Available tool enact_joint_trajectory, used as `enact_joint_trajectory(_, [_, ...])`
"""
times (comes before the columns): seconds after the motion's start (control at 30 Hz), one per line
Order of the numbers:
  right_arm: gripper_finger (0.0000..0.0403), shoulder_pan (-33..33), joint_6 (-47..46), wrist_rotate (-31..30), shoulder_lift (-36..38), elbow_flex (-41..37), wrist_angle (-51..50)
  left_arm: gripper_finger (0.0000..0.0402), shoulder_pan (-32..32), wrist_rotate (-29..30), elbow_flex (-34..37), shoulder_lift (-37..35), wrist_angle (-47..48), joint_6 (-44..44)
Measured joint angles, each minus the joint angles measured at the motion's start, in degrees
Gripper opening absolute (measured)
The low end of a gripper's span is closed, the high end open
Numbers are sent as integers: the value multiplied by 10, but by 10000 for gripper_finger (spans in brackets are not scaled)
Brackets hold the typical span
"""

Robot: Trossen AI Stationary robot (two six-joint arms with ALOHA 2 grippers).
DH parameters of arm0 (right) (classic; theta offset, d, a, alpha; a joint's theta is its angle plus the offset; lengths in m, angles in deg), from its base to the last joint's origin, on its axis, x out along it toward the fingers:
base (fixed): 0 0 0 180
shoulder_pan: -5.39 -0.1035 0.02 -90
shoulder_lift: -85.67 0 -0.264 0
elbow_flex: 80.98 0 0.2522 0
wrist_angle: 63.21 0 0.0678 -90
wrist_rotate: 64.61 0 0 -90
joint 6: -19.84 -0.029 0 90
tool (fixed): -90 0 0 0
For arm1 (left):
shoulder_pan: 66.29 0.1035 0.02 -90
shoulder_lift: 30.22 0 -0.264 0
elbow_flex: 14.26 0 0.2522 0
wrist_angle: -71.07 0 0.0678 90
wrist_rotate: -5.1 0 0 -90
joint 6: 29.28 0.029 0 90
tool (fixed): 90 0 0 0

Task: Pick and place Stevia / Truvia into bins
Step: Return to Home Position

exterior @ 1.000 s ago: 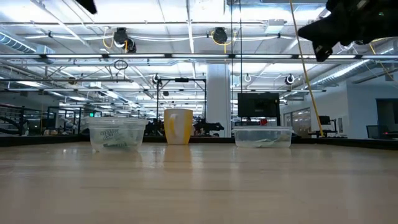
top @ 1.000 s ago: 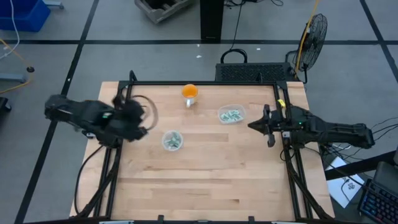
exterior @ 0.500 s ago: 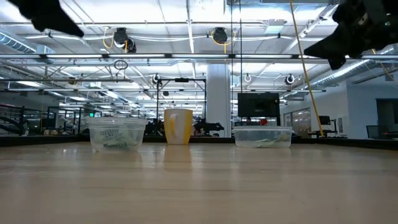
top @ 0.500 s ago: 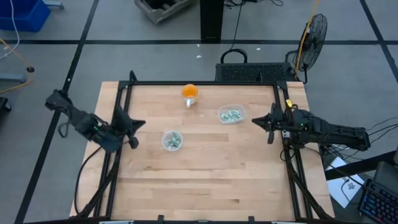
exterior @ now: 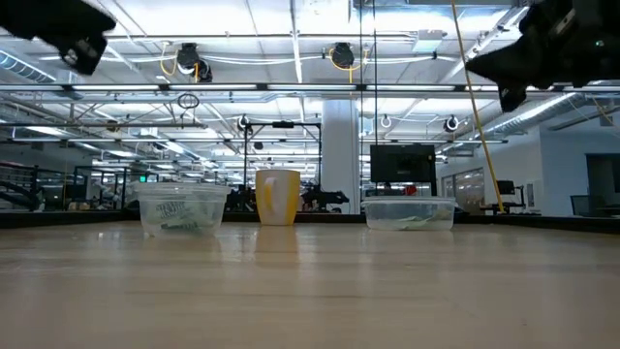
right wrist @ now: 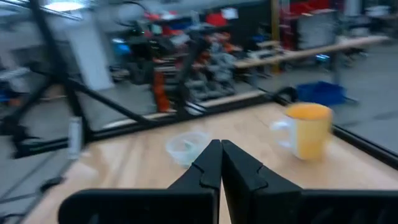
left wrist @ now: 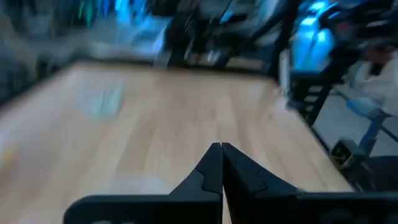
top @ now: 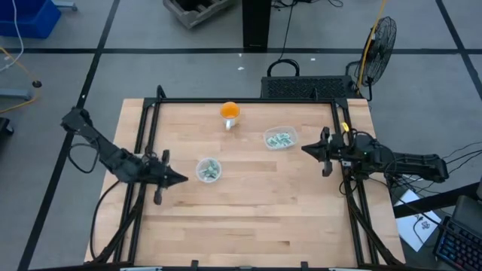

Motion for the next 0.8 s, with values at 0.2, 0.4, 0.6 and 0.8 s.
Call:
enact_joint_trajectory(0.2, [0,0,-7,29,0,0,22,9,59,-47,33,-1,-138,184])
enact_joint_trajectory(0.4, [0,0,-13,29,0,0,23,9,177,-106,33,-2,-126,184])
enact_joint_trajectory(0.6, [0,0,-12,29,0,0,23,5,269,-153,33,-30,-80,179])
enact_joint_trajectory(0.8, [0,0,-12,29,0,0,17,19,283,-199,33,-112,24,125])
